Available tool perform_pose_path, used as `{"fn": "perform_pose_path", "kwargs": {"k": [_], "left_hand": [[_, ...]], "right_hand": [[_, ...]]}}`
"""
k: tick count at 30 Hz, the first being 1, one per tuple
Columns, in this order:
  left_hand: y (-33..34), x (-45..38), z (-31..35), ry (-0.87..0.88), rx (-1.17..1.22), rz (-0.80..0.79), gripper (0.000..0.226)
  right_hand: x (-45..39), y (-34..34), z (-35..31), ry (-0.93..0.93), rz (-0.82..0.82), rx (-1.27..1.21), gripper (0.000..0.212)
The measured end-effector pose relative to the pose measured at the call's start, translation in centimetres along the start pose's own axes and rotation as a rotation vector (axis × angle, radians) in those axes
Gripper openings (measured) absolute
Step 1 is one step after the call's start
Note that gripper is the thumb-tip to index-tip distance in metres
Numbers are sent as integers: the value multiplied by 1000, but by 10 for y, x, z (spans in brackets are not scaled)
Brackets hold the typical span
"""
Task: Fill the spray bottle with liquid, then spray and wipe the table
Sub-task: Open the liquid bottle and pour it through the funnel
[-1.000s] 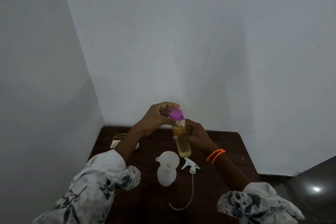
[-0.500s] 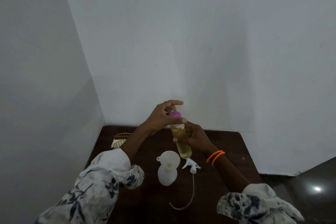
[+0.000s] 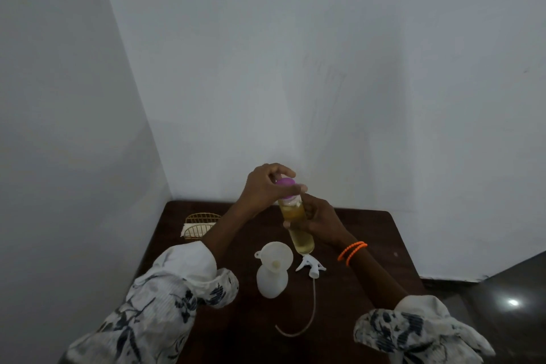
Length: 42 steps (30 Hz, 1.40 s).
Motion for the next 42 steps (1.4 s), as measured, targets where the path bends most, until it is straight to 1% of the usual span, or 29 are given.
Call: {"fn": "perform_pose_path", "kwargs": {"k": [1,2,4,6,7,8,9,11,13,15,17,20,21,22,25,26,28,29,30,33,35,37,39,42], "left_hand": [[3,-1,-3,-23,12,2,54],[9,-2,-5,-40,37,-36,56],[22,-5,-9,-41,181,-196,59],[29,-3,-8,5,335,-364,58],[29,-1,-7,37,336,-411,57],[28,-1,-6,59,294,-421,55],[25,-1,-7,67,240,-390,52],[17,-3,-8,43,189,-253,51],[6,-3,-10,10,179,-83,51],[-5,-4,-12,-2,184,82,46],[-15,-5,-19,-35,229,176,35],[-18,-1,-39,-120,432,173,9],[-19,2,-46,-147,454,172,10],[-21,8,-56,-177,432,172,13],[-24,26,-90,-286,242,138,19],[-21,32,-103,-329,213,114,17],[-19,47,-132,-440,143,89,8],[-19,55,-146,-492,98,85,9],[-19,62,-159,-538,70,76,16],[-11,86,-192,-679,90,35,39],[-3,100,-206,-757,77,-11,48],[4,111,-211,-814,80,-36,51],[12,120,-214,-848,152,-47,49],[23,126,-211,-844,192,-104,43]], "right_hand": [[-1,1,-1,-1,-1,-1,52],[-1,1,-1,0,1,-5,52],[-2,1,-1,0,5,-14,51],[-2,-1,1,4,14,-30,50],[-1,-1,3,9,19,-44,49],[-1,-1,5,16,19,-55,48],[-1,-1,7,21,17,-57,48],[0,-1,10,22,18,-50,48],[0,1,13,26,21,-57,51],[0,0,17,28,31,-63,55],[2,-1,21,24,39,-58,57],[4,-2,29,25,35,-40,57],[6,-3,32,29,34,-40,58],[7,-2,35,33,33,-39,59],[10,1,46,46,31,-31,58],[12,1,50,55,32,-35,57],[14,5,58,70,25,-31,60],[15,7,60,70,18,-24,63],[17,9,62,69,14,-18,65],[22,13,66,63,20,18,67],[25,16,68,68,20,52,66],[28,20,70,75,16,84,62],[32,24,72,67,6,101,59],[35,30,82,82,-9,119,60]]}}
Point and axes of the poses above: each hand's wrist, its own x-axis away from the middle knuckle, its own y-axis out of the palm, z = x × y, the point moved 10 cm from there along -x, towards the middle knuckle, and after that the axes turned 12 degrees about -z, right-handed, at the moved point
